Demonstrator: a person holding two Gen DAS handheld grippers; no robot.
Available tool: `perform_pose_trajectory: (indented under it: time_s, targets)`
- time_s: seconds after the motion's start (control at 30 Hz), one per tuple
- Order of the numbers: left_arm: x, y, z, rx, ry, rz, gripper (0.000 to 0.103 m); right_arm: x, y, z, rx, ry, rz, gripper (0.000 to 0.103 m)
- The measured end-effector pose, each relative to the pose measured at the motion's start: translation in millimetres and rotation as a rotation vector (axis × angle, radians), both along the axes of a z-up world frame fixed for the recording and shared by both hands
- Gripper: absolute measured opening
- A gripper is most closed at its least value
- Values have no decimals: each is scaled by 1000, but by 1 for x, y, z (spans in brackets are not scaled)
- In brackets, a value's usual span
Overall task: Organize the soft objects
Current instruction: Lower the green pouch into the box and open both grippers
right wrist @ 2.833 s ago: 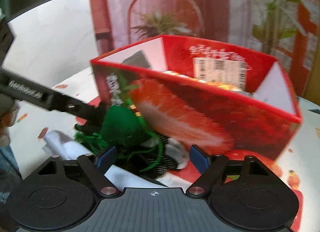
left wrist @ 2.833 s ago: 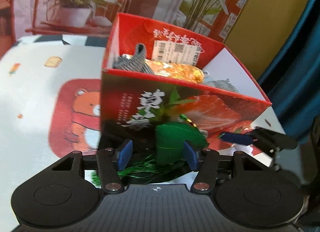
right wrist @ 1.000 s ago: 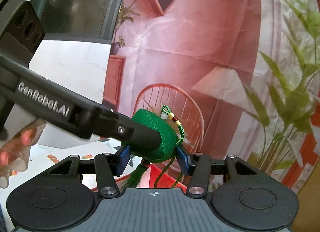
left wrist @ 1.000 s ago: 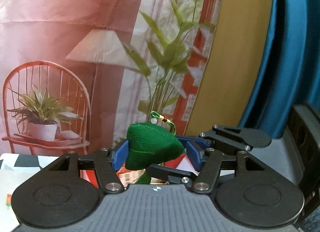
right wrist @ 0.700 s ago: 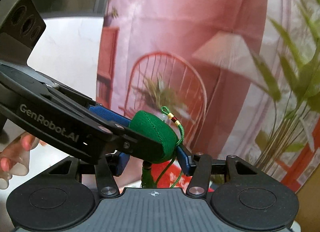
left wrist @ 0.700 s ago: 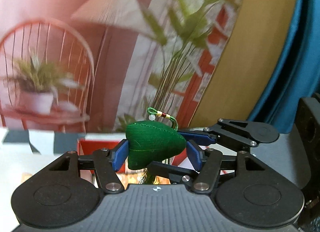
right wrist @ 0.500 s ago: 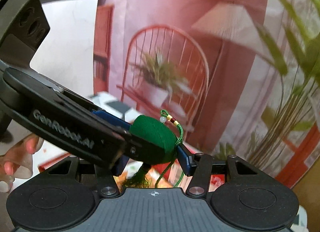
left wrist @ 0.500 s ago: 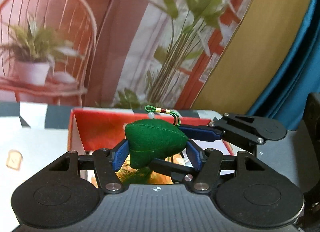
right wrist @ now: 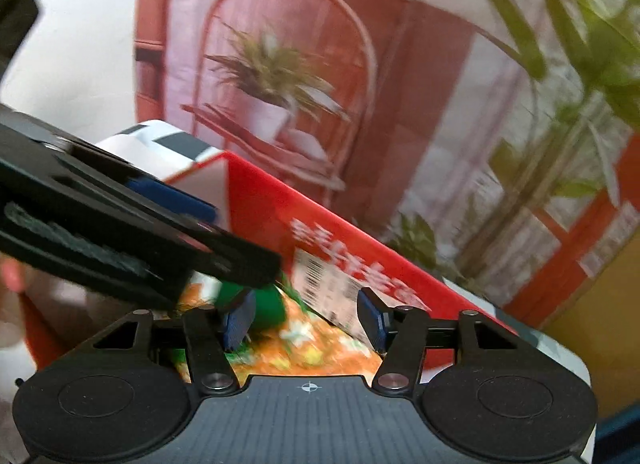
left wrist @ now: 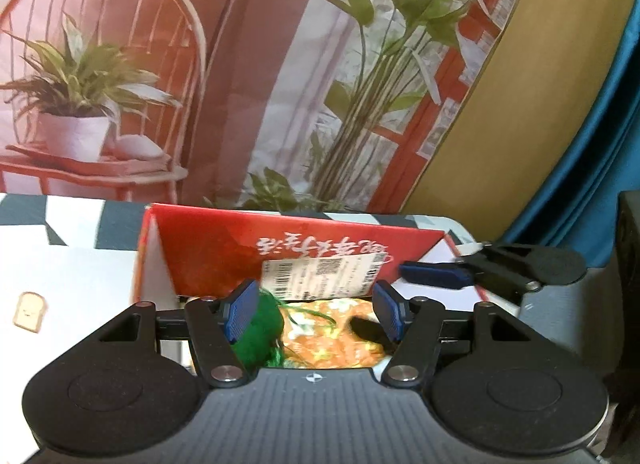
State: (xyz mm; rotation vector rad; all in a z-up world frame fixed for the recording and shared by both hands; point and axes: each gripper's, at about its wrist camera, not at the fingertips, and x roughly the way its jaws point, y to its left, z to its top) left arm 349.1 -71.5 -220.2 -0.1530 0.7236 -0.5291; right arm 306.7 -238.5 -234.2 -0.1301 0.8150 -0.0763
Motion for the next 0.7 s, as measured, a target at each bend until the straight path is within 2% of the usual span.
perform_pose_trajectory:
  time_s: [0.13,0.23,0.3,0.33,0.4,0.5,0.7]
  targets:
    - [-14,10,6,45,-39,32,66,-18,-13,4,34,-17,-54,56]
    - [-35,25,11,44,-70,61,68,-43,-22,11,100,-84,-85,74]
    - [-51,35,13,40,-87,68,72,-66,-25,17,159,-169,-89,95]
    - [-58,40,14,42,-98,74,74,-77,-26,19,179,-208,-88,100]
    - [-75,50,15,62,-121,99,86,-97,-25,23,176,-274,-102,103]
    - [-101,66,14,81,-142,158,97,-115,-23,26,179,-310,-119,103]
    - [-153,92,-4,102,-149,219,103,-150,-16,25,187,-380,-178,103]
